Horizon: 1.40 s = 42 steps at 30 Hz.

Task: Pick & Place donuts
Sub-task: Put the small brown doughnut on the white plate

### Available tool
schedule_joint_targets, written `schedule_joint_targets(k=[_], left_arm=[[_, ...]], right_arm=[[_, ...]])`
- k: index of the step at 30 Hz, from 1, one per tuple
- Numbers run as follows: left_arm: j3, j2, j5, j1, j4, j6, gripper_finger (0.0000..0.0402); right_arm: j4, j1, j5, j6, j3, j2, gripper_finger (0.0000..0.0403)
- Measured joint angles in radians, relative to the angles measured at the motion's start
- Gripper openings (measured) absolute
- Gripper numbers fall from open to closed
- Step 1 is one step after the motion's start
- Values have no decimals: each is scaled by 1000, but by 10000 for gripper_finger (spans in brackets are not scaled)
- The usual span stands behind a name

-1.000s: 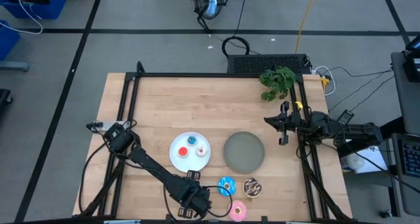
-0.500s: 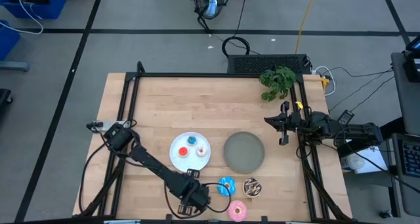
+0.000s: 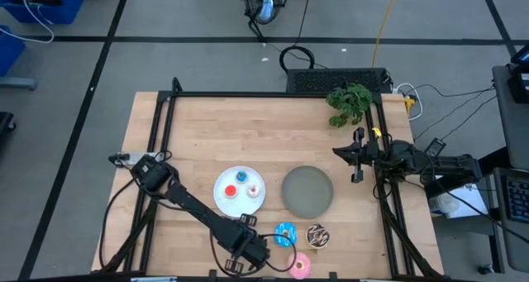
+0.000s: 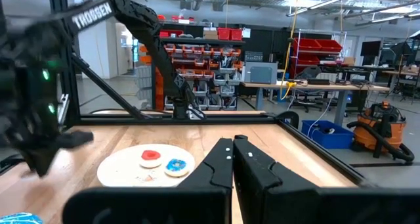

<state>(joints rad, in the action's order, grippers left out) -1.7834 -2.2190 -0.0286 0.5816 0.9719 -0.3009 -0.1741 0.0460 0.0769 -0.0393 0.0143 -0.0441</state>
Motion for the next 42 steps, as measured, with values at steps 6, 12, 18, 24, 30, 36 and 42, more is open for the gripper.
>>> schedule_joint_targets(k=[6, 12, 18, 24, 30, 36, 42], left_arm=[[-246, 4, 49, 1, 284, 47, 18], [-479, 6, 158, -5, 597, 63, 12], [-494, 100, 258, -47, 598, 85, 8], [-383, 218, 302, -103, 583, 68, 16], [-204, 315, 290, -134, 574, 15, 9], [-10, 426, 253, -143, 463, -27, 13], [111, 504, 238, -160, 345, -63, 15]], right_arm=[[0, 0, 0, 0, 0, 0, 0], [0, 0, 0, 1, 0, 0, 0], [0, 0, 0, 1, 0, 0, 0], [-2, 0, 0, 1, 0, -5, 0], [-1, 0, 0, 0, 0, -7, 0], [-2, 0, 0, 1, 0, -7, 0], [-1, 0, 0, 1, 0, -7, 0]])
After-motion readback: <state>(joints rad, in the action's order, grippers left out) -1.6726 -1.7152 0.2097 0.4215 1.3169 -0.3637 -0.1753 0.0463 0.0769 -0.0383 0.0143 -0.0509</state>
